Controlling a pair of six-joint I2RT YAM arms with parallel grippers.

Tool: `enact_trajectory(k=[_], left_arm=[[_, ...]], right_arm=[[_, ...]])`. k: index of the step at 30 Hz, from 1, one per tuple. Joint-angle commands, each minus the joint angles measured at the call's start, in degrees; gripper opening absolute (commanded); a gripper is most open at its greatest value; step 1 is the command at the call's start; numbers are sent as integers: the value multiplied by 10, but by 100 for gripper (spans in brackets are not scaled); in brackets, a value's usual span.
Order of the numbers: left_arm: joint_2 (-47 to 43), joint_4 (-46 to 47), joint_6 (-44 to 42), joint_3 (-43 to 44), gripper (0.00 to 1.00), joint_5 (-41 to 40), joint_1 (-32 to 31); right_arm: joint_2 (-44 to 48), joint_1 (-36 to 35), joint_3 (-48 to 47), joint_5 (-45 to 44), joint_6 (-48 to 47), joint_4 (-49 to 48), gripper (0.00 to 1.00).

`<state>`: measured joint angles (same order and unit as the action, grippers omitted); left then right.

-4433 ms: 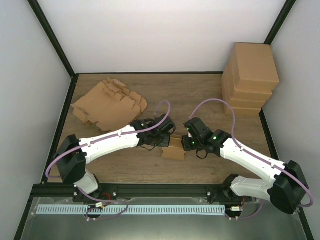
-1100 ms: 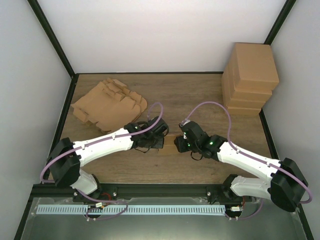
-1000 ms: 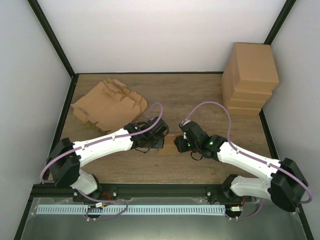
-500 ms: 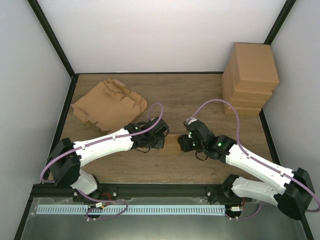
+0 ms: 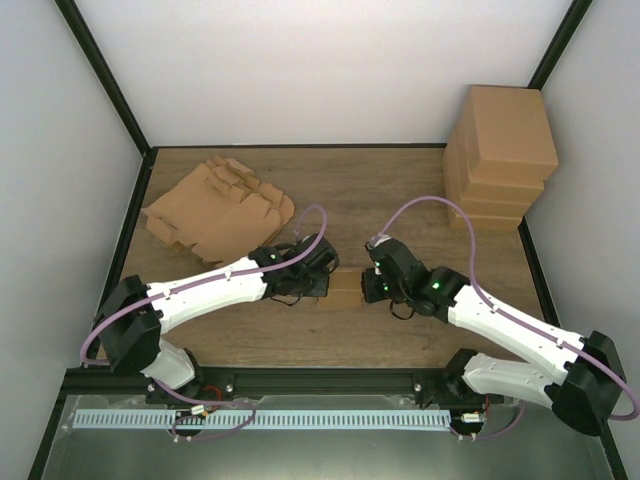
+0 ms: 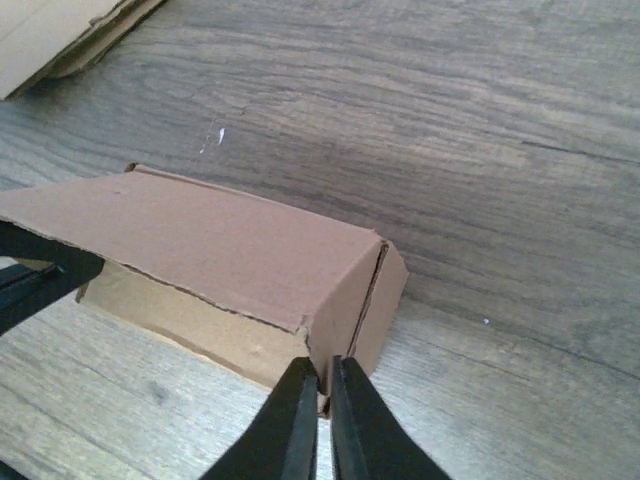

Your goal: Fold the paper box

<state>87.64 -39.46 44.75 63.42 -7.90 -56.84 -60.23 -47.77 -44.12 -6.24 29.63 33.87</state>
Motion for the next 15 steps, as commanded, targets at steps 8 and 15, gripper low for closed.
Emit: enact_trajectory(k=[8, 15], left_arm=[[22, -21, 1, -9, 4, 15, -5], [23, -17, 4, -14, 4, 13, -9]], right_arm=[[-5, -5, 7, 8, 19, 10, 1], [-26, -5, 7, 11, 45, 27, 1]])
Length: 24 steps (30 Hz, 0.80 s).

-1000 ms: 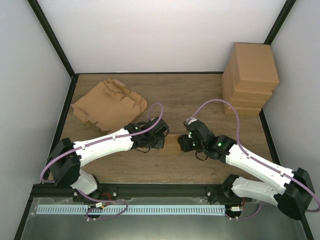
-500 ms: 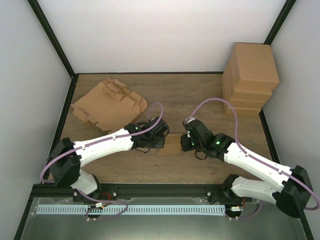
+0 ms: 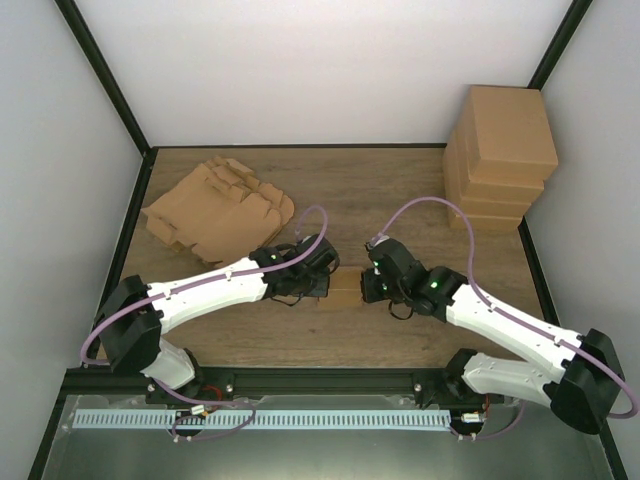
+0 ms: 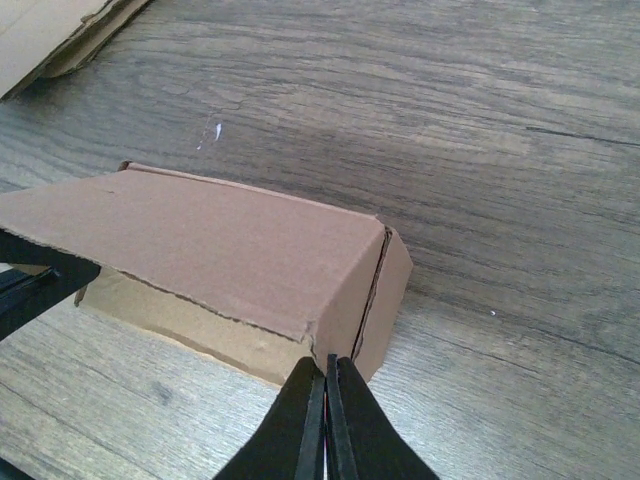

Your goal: Fold the paper box

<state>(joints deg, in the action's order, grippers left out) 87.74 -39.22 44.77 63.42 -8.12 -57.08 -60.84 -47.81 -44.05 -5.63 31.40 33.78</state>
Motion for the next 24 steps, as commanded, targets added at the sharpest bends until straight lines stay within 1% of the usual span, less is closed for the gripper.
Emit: enact_trajectory(k=[1, 7, 11, 13, 15, 19, 20, 21, 23, 24], left_arm=[[22, -18, 5, -15, 4, 16, -7], [23, -16, 4, -15, 4, 15, -8], [24, -15, 3, -17, 4, 15, -8], [24, -14, 2, -18, 7, 18, -9], [21, -14, -1, -17, 15, 21, -9], [1, -21, -5, -10, 37, 16, -9], [-7, -24, -6, -8, 41, 14, -8], [-16, -29, -6, -6, 46, 11, -9], [-31, -33, -8, -2, 53, 15, -9], [-37, -36, -8, -2, 56, 18, -8]], right_arm=[[-25, -4, 7, 6, 31, 29, 1], [-35, -16, 12, -9, 68, 42, 1], [-38, -18, 31, 2, 77, 30, 1], [-38, -18, 33, 2, 79, 28, 1], [-32, -17, 29, -5, 79, 31, 1], [-21, -18, 14, -18, 72, 38, 2], [-18, -18, 11, -21, 70, 39, 8], [-15, -18, 6, -20, 69, 40, 12], [-7, -18, 1, -21, 66, 40, 16], [-1, -18, -1, -19, 65, 40, 21]])
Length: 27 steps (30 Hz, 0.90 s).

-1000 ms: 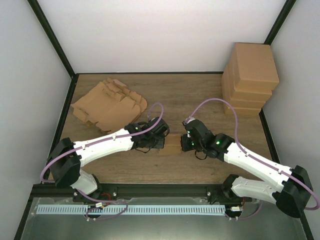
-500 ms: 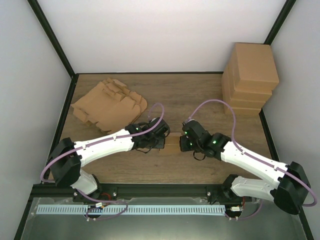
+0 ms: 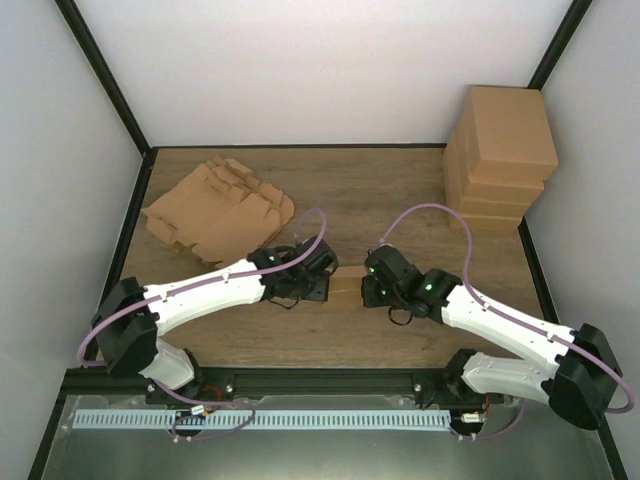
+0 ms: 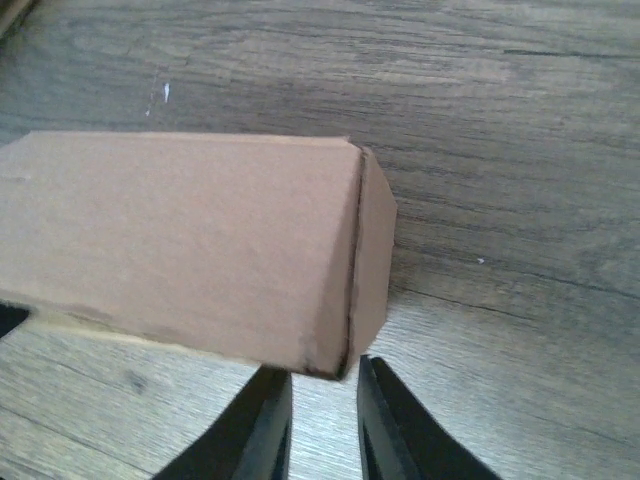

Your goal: Fold the paper box

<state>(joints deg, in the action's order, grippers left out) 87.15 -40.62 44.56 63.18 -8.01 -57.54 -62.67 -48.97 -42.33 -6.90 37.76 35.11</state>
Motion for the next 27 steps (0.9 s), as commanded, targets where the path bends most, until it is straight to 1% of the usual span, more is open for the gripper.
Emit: enact_trajectory(k=[1, 7, 9, 10, 12, 13, 15, 16, 18, 19, 21, 24, 27], left_arm=[[-37, -25, -7, 2, 58, 20, -4], [-82, -34, -10, 9, 65, 54, -3], [-94, -32, -13, 10, 65, 74, 2], [-101, -29, -16, 12, 62, 85, 5], [-117, -13, -20, 13, 50, 110, 16], [-126, -2, -22, 12, 41, 124, 25], [-146, 27, -28, 5, 25, 159, 55], [-154, 46, -30, -1, 18, 183, 73], [-164, 95, -37, -15, 7, 258, 111], [-165, 129, -38, -22, 4, 289, 129], [-158, 170, -35, -32, 4, 335, 150], [-143, 221, -31, -48, 4, 375, 161], [-134, 285, -10, -83, 4, 403, 165]], right_arm=[[26, -6, -21, -4, 0, 26, 23], [56, -6, -49, 13, -17, 45, 35], [50, -6, -62, 26, -24, 54, 36], [47, -6, -70, 33, -27, 58, 36], [45, -6, -84, 46, -34, 60, 35], [46, -6, -93, 52, -37, 59, 31], [47, -6, -111, 56, -49, 54, 10], [44, -5, -121, 57, -55, 51, 3], [28, 2, -143, 77, -69, 44, 1], [19, 12, -150, 105, -78, 33, 1], [7, 41, -152, 174, -88, -2, 1], [3, 90, -130, 265, -85, -55, 1], [5, 150, -96, 357, -77, -109, 1]])
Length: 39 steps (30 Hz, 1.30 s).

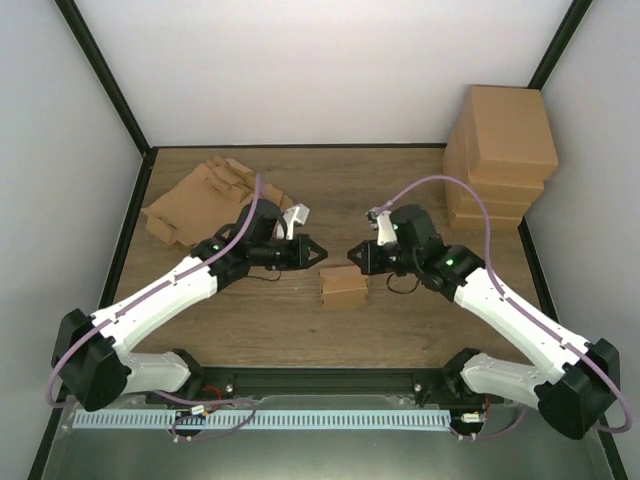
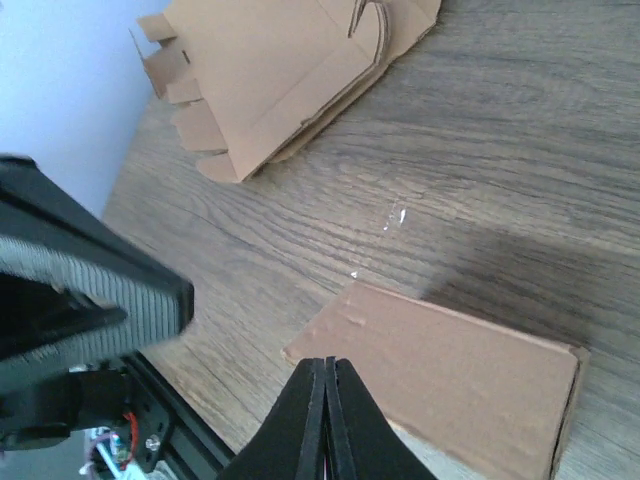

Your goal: Fold the paper box

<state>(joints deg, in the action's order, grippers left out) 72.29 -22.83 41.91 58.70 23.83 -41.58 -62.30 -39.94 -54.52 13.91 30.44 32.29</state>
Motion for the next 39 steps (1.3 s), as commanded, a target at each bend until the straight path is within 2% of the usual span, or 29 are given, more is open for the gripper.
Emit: enact_trajectory(k=[1, 5, 9, 17, 24, 27, 32, 39], left_arm=[[17, 127, 22, -53, 4, 92, 7], [28, 186, 28, -101, 4, 105, 11], [41, 260, 50, -157, 4, 125, 12], [64, 306, 59, -210, 4, 129, 12], [83, 351, 75, -246, 4, 141, 12], [75, 338, 70, -239, 4, 138, 12], [40, 255, 43, -176, 4, 117, 17], [64, 275, 40, -178, 4, 134, 33]], right_arm=[[0, 75, 38, 179, -1, -99, 1], [-10, 124, 90, 283, 13, -159, 1], [-17, 158, 143, 337, 28, -208, 1], [-42, 183, 227, 359, 39, -281, 1], [-65, 185, 247, 371, 43, -315, 1], [-52, 185, 225, 371, 40, -295, 1], [-39, 196, 182, 388, 29, -260, 1], [-68, 212, 195, 412, 24, -290, 1]])
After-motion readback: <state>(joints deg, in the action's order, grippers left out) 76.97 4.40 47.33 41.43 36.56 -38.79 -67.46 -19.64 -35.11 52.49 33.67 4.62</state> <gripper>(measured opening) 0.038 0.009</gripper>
